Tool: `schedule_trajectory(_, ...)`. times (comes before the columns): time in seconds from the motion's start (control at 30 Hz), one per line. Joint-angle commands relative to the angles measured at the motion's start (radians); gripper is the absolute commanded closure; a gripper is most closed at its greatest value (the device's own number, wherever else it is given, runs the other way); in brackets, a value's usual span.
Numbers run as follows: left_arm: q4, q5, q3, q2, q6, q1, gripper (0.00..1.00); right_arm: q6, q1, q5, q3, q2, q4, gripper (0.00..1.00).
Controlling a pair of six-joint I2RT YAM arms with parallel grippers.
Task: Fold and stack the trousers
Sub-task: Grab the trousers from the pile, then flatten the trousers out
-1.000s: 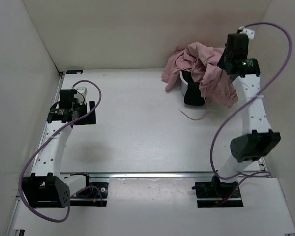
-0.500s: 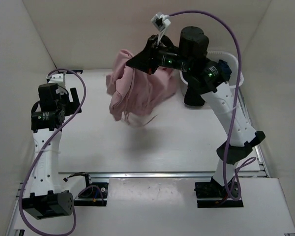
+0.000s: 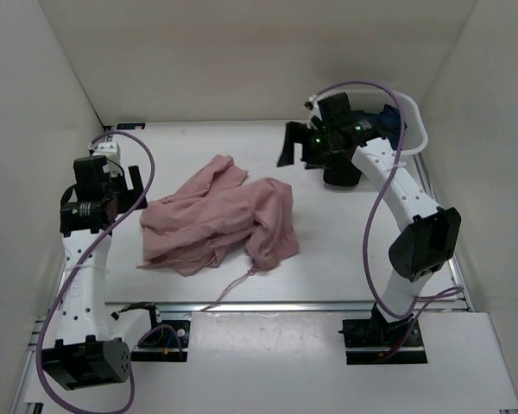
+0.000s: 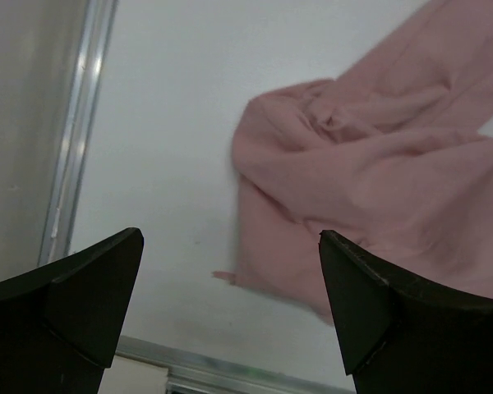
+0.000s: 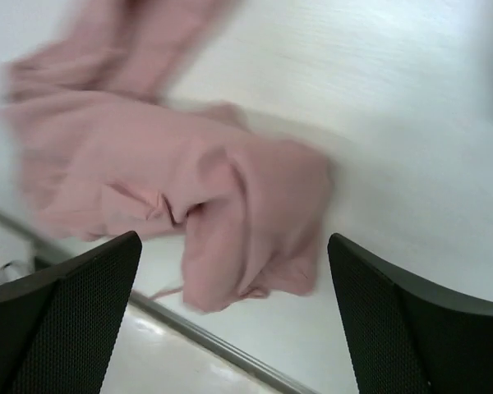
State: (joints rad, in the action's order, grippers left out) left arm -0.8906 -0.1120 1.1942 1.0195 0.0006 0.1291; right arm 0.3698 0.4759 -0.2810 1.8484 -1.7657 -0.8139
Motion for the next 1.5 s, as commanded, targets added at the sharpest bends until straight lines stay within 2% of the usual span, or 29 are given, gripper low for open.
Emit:
schedule_trajectory(0.0, -0.045, 0.083, -0.06, 0.017, -0.001, -0.005, 0.0, -0.012, -0.051, 0.222, -0.118, 0.092, -0.114, 0.01)
schedule_trajectory(0.1, -0.097, 0.139, -0.105, 0.068, -0.001, -0.034, 0.0, -0.023, -0.013, 0.232, -0.196, 0.144, -0.075, 0.01)
schedule_trajectory(0.2, -0.094, 0.1, -0.204, 0.091, -0.001, -0.058, 0.0, -0.023, 0.119, 0.232, -0.32, 0.18, -0.048, 0.01)
schedule_trajectory(0.23, -0.081, 0.075, -0.238, 0.091, -0.001, -0.059, 0.0, -0.009, 0.201, 0.25, -0.348, 0.18, -0.048, 0.01)
schedule_trajectory(0.3, -0.059, 0.003, -0.33, 0.082, -0.001, -0.068, 0.0, 0.044, 0.271, 0.316, -0.43, 0.18, -0.071, 0.01)
schedule_trajectory(0.43, 0.002, -0.018, -0.459, 0.005, -0.001, -0.077, 0.0, 0.213, 0.409, 0.339, -0.57, 0.192, -0.03, 0.01)
schedule_trajectory(0.47, 0.019, -0.032, -0.485, -0.019, -0.001, -0.077, 0.0, 0.281, 0.418, 0.354, -0.581, 0.192, -0.03, 0.01)
schedule_trajectory(0.6, 0.111, -0.071, -0.573, -0.004, -0.001, -0.077, 0.0, 0.368, 0.446, 0.399, -0.604, 0.172, 0.013, 0.01)
schedule_trajectory(0.77, 0.176, -0.098, -0.527, 0.082, -0.001, -0.077, 0.0, 0.342, 0.455, 0.476, -0.537, 0.088, 0.058, 0.01)
schedule_trajectory(0.83, 0.185, -0.052, -0.495, 0.117, -0.001, -0.077, 0.0, 0.33, 0.455, 0.476, -0.514, 0.057, 0.102, 0.01)
schedule_trajectory(0.9, 0.185, -0.008, -0.484, 0.148, -0.001, -0.086, 0.02, 0.33, 0.429, 0.402, -0.514, 0.031, 0.117, 0.04)
schedule_trajectory(0.93, 0.185, 0.004, -0.484, 0.158, -0.001, -0.086, 0.06, 0.33, 0.429, 0.387, -0.514, 0.008, 0.127, 0.07)
schedule_trajectory(1.0, 0.185, 0.021, -0.484, 0.178, -0.001, -0.097, 0.12, 0.33, 0.418, 0.376, -0.537, -0.001, 0.127, 0.2)
schedule_trajectory(1.03, 0.185, 0.037, -0.484, 0.197, -0.001, -0.097, 0.21, 0.33, 0.418, 0.376, -0.561, -0.001, 0.142, 0.26)
schedule_trajectory(1.07, 0.185, 0.05, -0.484, 0.197, -0.001, -0.097, 0.28, 0.339, 0.408, 0.376, -0.571, -0.001, 0.151, 0.44)
schedule_trajectory(1.1, 0.185, 0.064, -0.484, 0.211, -0.001, -0.106, 0.4, 0.339, 0.396, 0.385, -0.571, 0.011, 0.151, 0.57)
schedule_trajectory(1.13, 0.185, 0.083, -0.47, 0.221, -0.001, -0.106, 0.56, 0.339, 0.386, 0.394, -0.583, 0.024, 0.151, 0.7)
schedule_trajectory(1.17, 0.185, 0.083, -0.47, 0.221, -0.001, -0.106, 0.86, 0.339, 0.363, 0.42, -0.583, 0.034, 0.127, 0.92)
schedule_trajectory(1.2, 0.185, 0.083, -0.45, 0.232, -0.001, -0.106, 0.86, 0.322, 0.348, 0.434, -0.583, 0.055, 0.115, 0.99)
schedule_trajectory(1.3, 0.185, -0.001, -0.371, 0.232, -0.001, -0.106, 0.86, 0.235, 0.264, 0.476, -0.471, 0.098, 0.02, 1.0)
schedule_trajectory(1.33, 0.185, -0.068, -0.339, 0.232, -0.001, -0.086, 0.86, 0.209, 0.222, 0.523, -0.422, 0.107, -0.016, 1.0)
schedule_trajectory(1.47, 0.185, -0.156, -0.072, 0.194, -0.001, 0.001, 0.86, 0.084, 0.182, 0.659, -0.061, 0.141, -0.248, 1.0)
